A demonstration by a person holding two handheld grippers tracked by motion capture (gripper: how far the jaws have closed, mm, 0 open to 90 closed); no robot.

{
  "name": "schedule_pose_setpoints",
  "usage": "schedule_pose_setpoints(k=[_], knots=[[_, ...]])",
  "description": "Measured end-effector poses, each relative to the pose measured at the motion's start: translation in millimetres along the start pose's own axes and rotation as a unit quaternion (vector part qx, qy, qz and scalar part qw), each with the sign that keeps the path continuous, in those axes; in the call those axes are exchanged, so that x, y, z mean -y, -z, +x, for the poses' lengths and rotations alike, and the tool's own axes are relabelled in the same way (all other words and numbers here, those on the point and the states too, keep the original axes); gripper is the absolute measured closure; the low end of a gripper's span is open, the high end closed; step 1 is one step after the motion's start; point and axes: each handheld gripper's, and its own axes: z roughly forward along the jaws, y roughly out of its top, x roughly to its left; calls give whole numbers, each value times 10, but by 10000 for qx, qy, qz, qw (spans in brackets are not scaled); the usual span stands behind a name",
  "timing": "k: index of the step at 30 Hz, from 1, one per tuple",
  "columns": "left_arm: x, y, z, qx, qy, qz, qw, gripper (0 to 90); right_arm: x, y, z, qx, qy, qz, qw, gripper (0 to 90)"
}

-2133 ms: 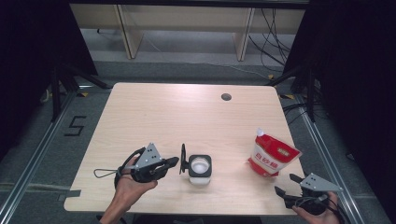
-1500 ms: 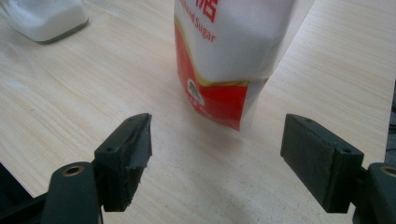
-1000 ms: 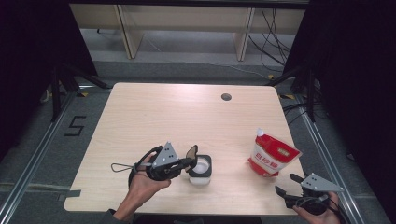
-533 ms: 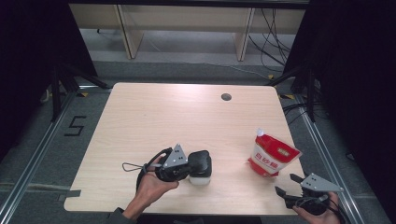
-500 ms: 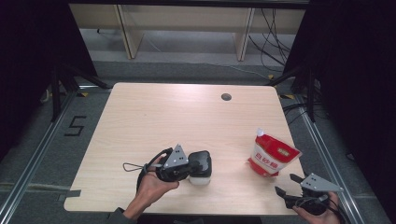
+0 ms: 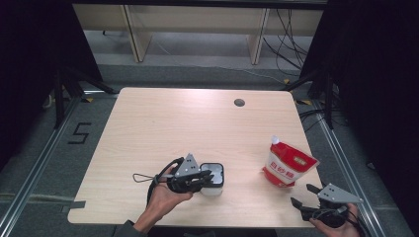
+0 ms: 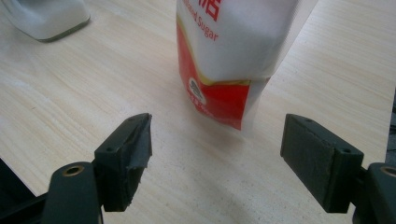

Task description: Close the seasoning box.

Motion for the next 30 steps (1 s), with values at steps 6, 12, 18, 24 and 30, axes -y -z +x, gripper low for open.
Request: schedule_pose_setpoints(k=[6, 12, 18, 24, 30], knots=[[-31, 109, 43, -84, 234, -120, 9996, 553, -4, 4, 15, 25, 19, 45, 10000, 256], [11, 181, 90, -117, 358, -141, 9992, 432, -6, -2, 4, 10, 92, 5, 10000, 256], [102, 250, 107, -194, 369, -128, 9990, 369, -7, 2, 31, -46, -18, 45, 10000, 256], [326, 364, 179, -283, 427, -7, 9987, 340, -11, 5, 69, -119, -148, 146, 9997, 255], [408, 433, 195, -354, 525, -13, 9980, 305, -13, 14, 71, -131, -34, 115, 9998, 249]])
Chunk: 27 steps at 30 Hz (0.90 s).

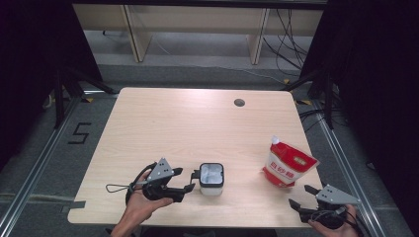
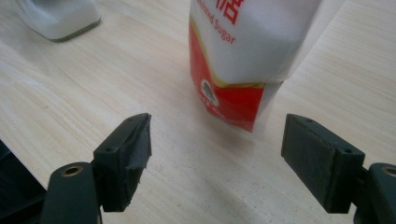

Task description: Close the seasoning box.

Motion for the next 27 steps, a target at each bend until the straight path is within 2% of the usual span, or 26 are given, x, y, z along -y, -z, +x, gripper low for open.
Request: schedule_pose_setpoints(k=[1, 2, 4, 5, 6, 7, 8, 9, 10, 11, 12, 13, 14, 15, 17, 18, 19, 21, 22, 23, 24, 25, 26, 27], knots=[[9, 8, 2, -2, -69, 3, 10000, 299, 0, -4, -3, -2, 69, -28, 10000, 246], [25, 20, -14, -23, 21, 55, 10000, 292, 2, -8, 3, -56, 39, -28, 10000, 246], [45, 18, -14, 14, 6, 29, 10000, 282, 2, 2, 28, -9, 6, -49, 10000, 239], [62, 29, -11, -20, -92, 77, 9999, 282, 2, 2, 28, -9, 6, -49, 10000, 239], [109, 32, -20, -13, -110, 104, 9999, 266, 4, 16, 59, -38, -138, 66, 9999, 232], [129, 45, -22, -40, -140, 168, 9998, 260, 3, -9, 23, -125, 95, -50, 9999, 227], [149, 51, -31, -33, -163, 155, 9997, 254, 6, 8, 62, -66, -72, 12, 10000, 222], [149, 51, -31, -33, -163, 155, 9997, 248, 6, 8, 62, -66, -72, 12, 10000, 222], [210, 60, -59, -31, -38, 99, 9999, 241, 5, -5, 52, -84, 103, -48, 9999, 210], [226, 82, -54, -49, -147, 161, 9997, 235, 3, -8, 38, -70, 226, -73, 9997, 207], [249, 91, -54, -56, -163, 146, 9997, 229, 3, -13, 32, -42, 314, -104, 9994, 202], [249, 91, -54, -56, -163, 146, 9997, 222, 3, -13, 32, -42, 314, -104, 9994, 202], [295, 114, -61, -70, -65, 220, 9997, 212, 10, -8, 74, -95, 122, -22, 9999, 185], [318, 119, -70, -56, -5, 210, 9998, 204, 12, -23, 67, -162, 183, -31, 9997, 182], [341, 123, -74, -68, -20, 180, 9998, 195, 12, -21, 72, -144, 306, -18, 9994, 176], [372, 151, -63, -52, -165, 340, 9993, 188, 13, -23, 74, -162, 336, -5, 9993, 173], [395, 147, -75, -73, -113, 287, 9995, 176, 14, -26, 71, -122, 412, -68, 9991, 171], [413, 148, -81, -33, -107, 270, 9996, 162, 13, -18, 77, -116, 395, -46, 9991, 171], [439, 162, -92, -10, -159, 349, 9993, 161, 16, -18, 89, -160, 373, -29, 9992, 170], [459, 150, -114, 16, -95, 242, 9997, 161, 19, -21, 91, -161, 402, -18, 9991, 170], [459, 150, -114, 16, -95, 242, 9997, 159, 19, -21, 91, -161, 402, -18, 9991, 170], [460, 172, -99, 18, -283, 432, 9987, 159, 22, -21, 96, -163, 406, -2, 9990, 170], [499, 165, -142, 36, -194, 378, 9991, 157, 28, -23, 111, -167, 412, 10, 9990, 170], [510, 178, -138, 27, -324, 462, 9984, 157, 30, -30, 105, -194, 481, 4, 9987, 170]])
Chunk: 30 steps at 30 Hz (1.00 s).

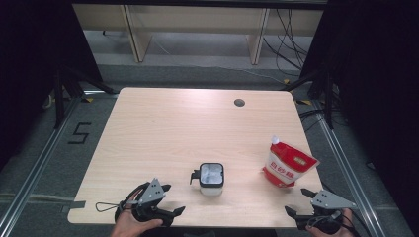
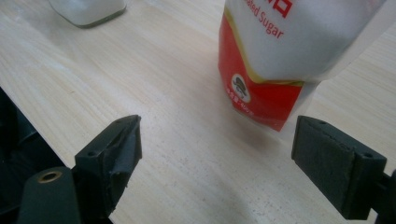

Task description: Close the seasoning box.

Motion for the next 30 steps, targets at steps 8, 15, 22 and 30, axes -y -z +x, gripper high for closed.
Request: schedule_pose_setpoints(k=[8, 15, 22, 30], knots=[[87, 34, -34, -118, -263, 216, 9994, 159, 24, -5, 18, 13, 100, 113, 9999, 175], [154, 38, -108, -195, -220, 346, 9990, 166, 38, -30, 39, -32, 246, 202, 9995, 179], [176, 50, -89, -247, -132, 351, 9990, 167, 48, -43, 37, -69, 282, 247, 9993, 181], [178, 48, -91, -182, -77, 320, 9993, 168, 53, -52, 39, -61, 289, 270, 9992, 182]])
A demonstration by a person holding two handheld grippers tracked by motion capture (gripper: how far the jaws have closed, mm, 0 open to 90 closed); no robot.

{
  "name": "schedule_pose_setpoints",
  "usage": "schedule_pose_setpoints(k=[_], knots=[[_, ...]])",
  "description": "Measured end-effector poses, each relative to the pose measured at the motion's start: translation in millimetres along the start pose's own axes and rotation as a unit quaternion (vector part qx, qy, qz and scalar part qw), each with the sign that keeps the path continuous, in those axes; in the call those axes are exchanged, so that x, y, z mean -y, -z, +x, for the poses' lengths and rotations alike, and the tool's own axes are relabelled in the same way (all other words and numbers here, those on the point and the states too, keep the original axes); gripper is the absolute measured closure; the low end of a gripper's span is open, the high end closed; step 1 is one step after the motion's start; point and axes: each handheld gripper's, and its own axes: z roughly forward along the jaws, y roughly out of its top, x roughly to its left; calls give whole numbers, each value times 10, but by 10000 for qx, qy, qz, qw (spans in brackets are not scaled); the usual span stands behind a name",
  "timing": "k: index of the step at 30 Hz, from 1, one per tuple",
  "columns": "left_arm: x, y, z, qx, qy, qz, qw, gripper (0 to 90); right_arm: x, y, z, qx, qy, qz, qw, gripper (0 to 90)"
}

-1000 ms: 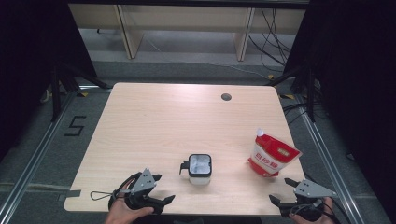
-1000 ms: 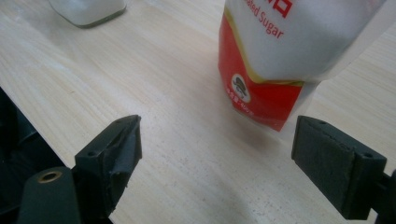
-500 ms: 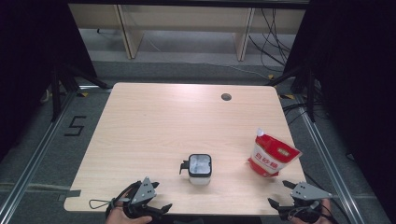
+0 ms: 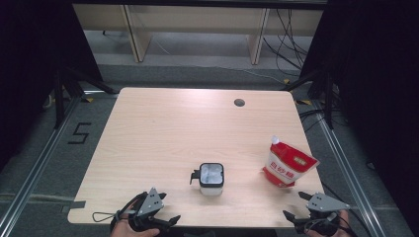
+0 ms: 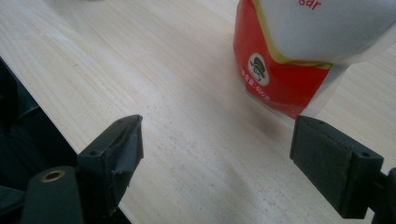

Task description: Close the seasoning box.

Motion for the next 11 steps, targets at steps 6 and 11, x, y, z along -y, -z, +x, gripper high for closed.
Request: schedule_pose_setpoints(k=[6, 11], knots=[[-1, -3, 1, -53, -23, 23, 10000, 168, -1, -1, 2, 9, 8, 10, 10000, 187], [0, -3, 8, -53, -9, 38, 10000, 168, 4, 12, -16, 89, -17, 17, 10000, 193]])
